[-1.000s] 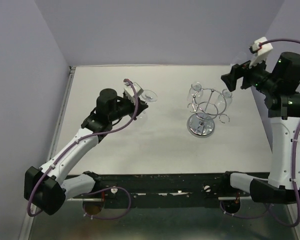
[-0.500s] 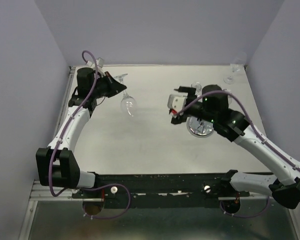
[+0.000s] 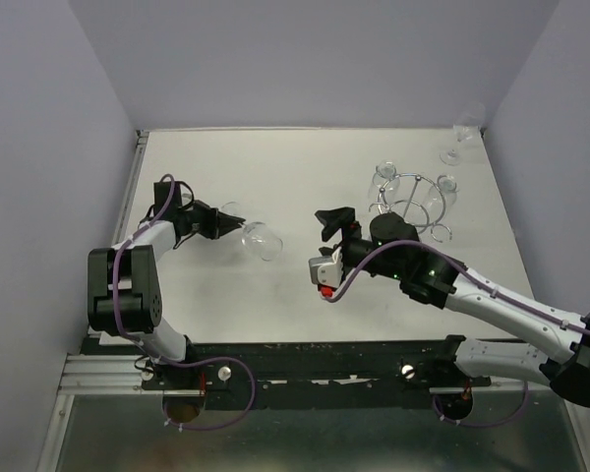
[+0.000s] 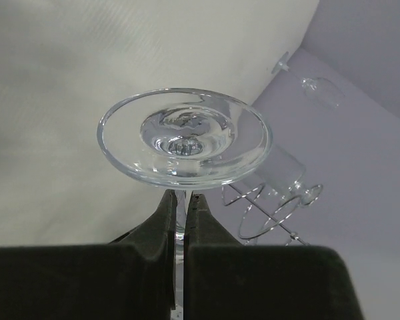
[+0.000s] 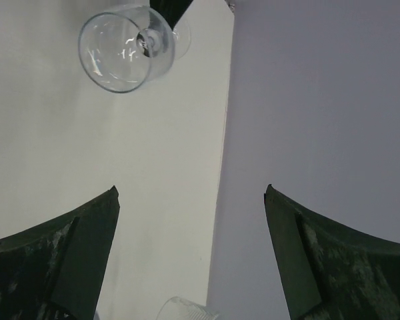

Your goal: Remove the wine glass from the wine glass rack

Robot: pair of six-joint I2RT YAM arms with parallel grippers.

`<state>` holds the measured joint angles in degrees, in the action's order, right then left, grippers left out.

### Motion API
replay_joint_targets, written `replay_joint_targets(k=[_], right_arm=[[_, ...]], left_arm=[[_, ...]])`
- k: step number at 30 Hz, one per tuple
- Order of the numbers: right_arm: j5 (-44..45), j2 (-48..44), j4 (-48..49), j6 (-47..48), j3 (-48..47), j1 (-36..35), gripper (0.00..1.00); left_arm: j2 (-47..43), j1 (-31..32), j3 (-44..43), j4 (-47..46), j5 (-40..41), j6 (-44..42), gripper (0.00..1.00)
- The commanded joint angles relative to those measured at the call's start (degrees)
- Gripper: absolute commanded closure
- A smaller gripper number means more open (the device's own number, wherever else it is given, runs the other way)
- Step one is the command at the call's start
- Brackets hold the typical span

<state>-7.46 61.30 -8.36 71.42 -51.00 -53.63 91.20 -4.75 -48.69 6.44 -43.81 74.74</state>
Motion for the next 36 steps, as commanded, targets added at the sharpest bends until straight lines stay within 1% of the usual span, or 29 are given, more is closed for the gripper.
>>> replay_joint_targets(k=[1, 6, 9, 12, 16, 18, 26, 36], right_arm=[[-4.5, 2.3, 5.1, 5.7, 1.7, -0.5, 0.03], [-9.3, 5.9, 7.6, 6.8, 2.3, -0.6, 0.03], [-9.0, 8.8, 12.7, 8.6, 3.3, -0.9, 0.0], [-7.1, 12.0, 19.2, 9.5, 3.9, -1.7, 0.0], [-7.6, 16.5, 24.2, 11.5, 3.6, -2.9, 0.0], [-8.2, 18.1, 25.1, 12.8, 3.7, -3.3, 0.0], [-7.7, 23.6, 27.1, 10.0, 0.0, -4.4, 0.0], [-8.1, 26.1, 27.7, 9.3, -2.0, -5.3, 0.01]], left_arm=[[-0.6, 0.0, -3.8, 0.9, -6.4, 9.3, 1.0], [-0.8, 0.0, -4.8, 3.3, -5.5, 9.7, 1.0], [-1.6, 0.4, -4.4, 5.2, -5.1, 9.4, 1.0], [-2.6, 0.9, -3.9, 5.9, -4.6, 9.5, 1.0], [-3.6, 1.0, -3.2, 6.1, -4.2, 9.5, 1.0], [-4.1, 1.1, -3.0, 6.2, -4.0, 9.5, 1.0], [-5.2, 1.1, -2.4, 8.1, -3.2, 8.5, 1.0], [-5.9, 1.4, -1.5, 7.8, -3.0, 8.3, 1.0]])
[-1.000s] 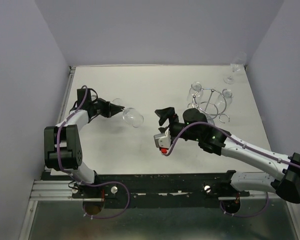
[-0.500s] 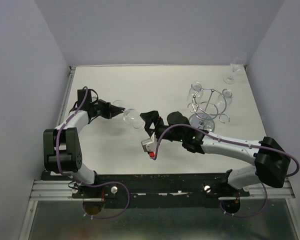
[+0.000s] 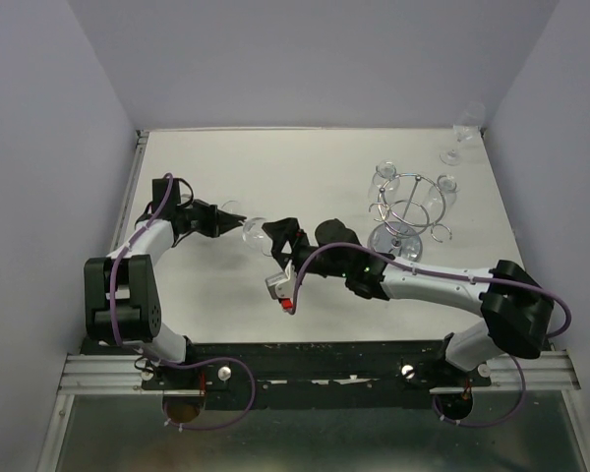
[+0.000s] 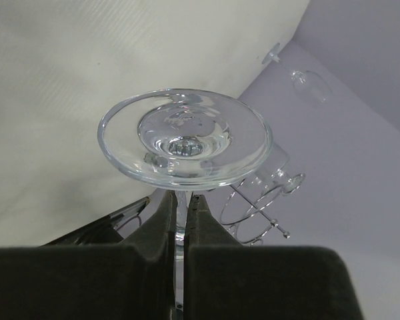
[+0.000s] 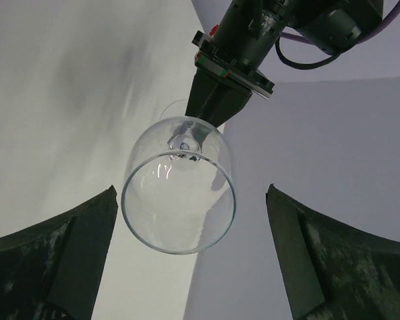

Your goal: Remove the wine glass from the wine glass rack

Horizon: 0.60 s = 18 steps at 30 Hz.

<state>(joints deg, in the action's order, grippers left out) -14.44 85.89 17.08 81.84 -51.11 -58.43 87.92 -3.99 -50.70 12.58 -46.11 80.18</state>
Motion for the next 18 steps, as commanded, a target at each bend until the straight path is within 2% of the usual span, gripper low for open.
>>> replay_joint_targets(k=[1, 9, 18], right_arm=[[-0.9, 1.7, 2.2, -1.2, -2.0, -0.5, 0.01], [0.4, 2.6, 1.7, -1.2, -2.8, -0.5, 0.05], [0.8, 2.8, 1.8, -1.4, -3.1, -0.5, 0.16]], left_arm=[[-2.8, 0.6, 0.4, 1.7, -0.7, 2.9, 1.0], [-3.6, 1.7, 0.4, 2.0, -0.4, 2.3, 1.0], [-3.9, 2.3, 0.9, 2.3, -0.3, 2.3, 1.0]])
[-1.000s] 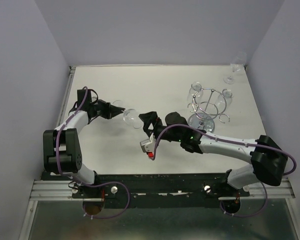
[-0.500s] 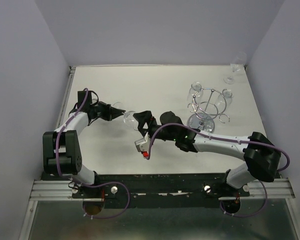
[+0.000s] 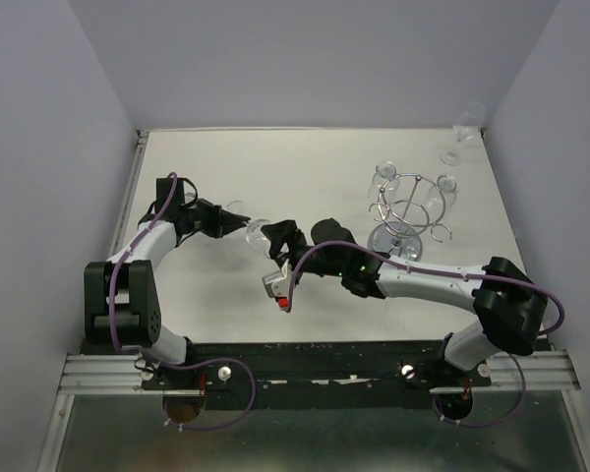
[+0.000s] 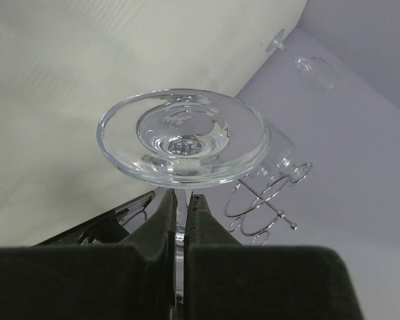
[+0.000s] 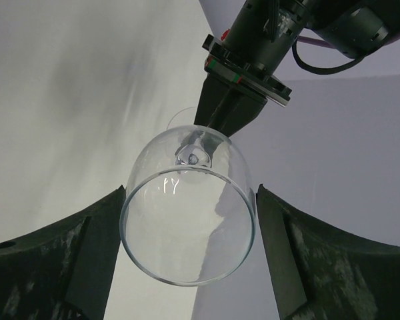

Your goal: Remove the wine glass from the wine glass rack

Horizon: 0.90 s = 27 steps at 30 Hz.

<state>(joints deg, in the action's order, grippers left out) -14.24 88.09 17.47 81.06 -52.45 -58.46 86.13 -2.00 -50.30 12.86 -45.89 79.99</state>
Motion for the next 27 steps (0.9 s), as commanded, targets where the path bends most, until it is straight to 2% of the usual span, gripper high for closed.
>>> replay_joint_targets(k=[1, 8, 12, 15, 19, 27], right_arm=[[0.6, 0.5, 1.4, -0.6, -1.7, -0.5, 0.16], [0.8, -0.3, 1.9, -1.3, -2.0, -0.5, 0.28], [2.2, -0.4, 1.9, -3.2, -3.2, -0.4, 0.33], [3.3, -0.6, 1.4, -4.3, -4.1, -0.3, 0.38], [3.8, -1.1, 0.5, -5.8, -5.8, 0.0, 0.45], [6.2, 0.0, -1.1, -10.3, -12.7, 2.3, 0.49]], left_arm=[[-2.1, 0.3, 0.5, 1.9, -0.4, 2.5, 1.0], [-2.1, 0.3, 0.4, 3.0, 0.9, 2.0, 1.0], [-2.4, 0.3, 0.8, 3.5, 2.6, 0.8, 0.75], [-2.4, -0.1, 0.9, 3.2, 3.0, -0.1, 0.64], [-2.0, -1.9, 0.4, 3.6, 3.3, -0.9, 0.64], [-1.3, -6.7, -0.8, 4.8, 3.8, -2.6, 0.64]])
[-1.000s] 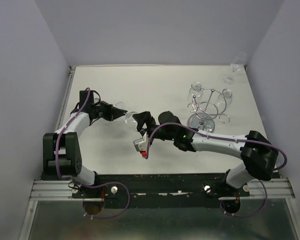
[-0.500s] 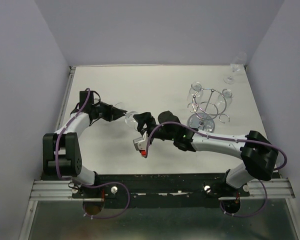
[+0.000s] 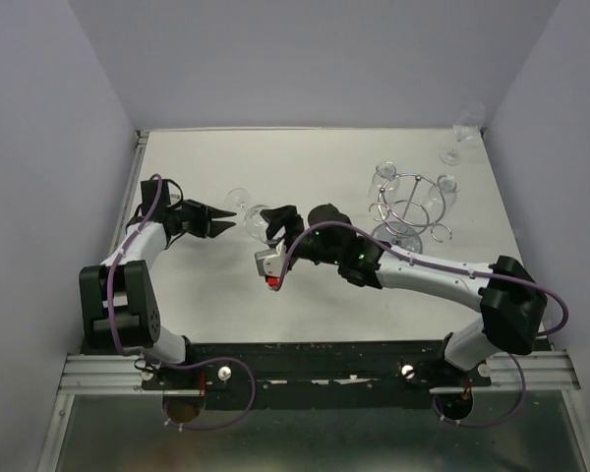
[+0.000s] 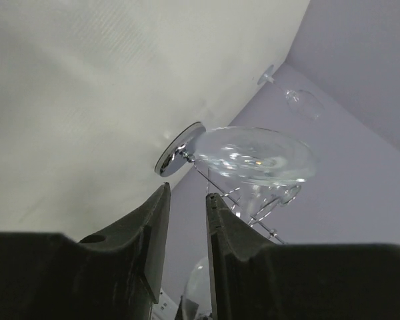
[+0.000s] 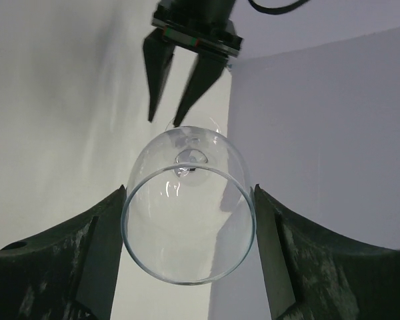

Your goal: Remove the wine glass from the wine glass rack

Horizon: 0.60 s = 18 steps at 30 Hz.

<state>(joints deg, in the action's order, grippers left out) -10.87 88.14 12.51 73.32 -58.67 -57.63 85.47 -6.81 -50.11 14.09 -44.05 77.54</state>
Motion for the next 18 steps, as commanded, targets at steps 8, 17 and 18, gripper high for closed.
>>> replay_joint_targets(k=[8, 17, 18], right_arm=[[4.5, 4.5, 2.4, -6.5, -18.3, 6.4, 0.55], [6.3, 8.0, 1.8, -9.2, -29.2, 16.7, 0.56], [6.5, 8.0, 1.9, -9.2, -29.7, 18.1, 0.56]], left_arm=[[-1.1, -3.1, -1.0, 5.1, 3.2, -2.5, 0.64], [-1.4, -4.7, -0.9, 7.3, 4.8, -5.6, 0.64], [-1.4, -4.8, -0.7, 7.3, 4.9, -5.7, 0.64]])
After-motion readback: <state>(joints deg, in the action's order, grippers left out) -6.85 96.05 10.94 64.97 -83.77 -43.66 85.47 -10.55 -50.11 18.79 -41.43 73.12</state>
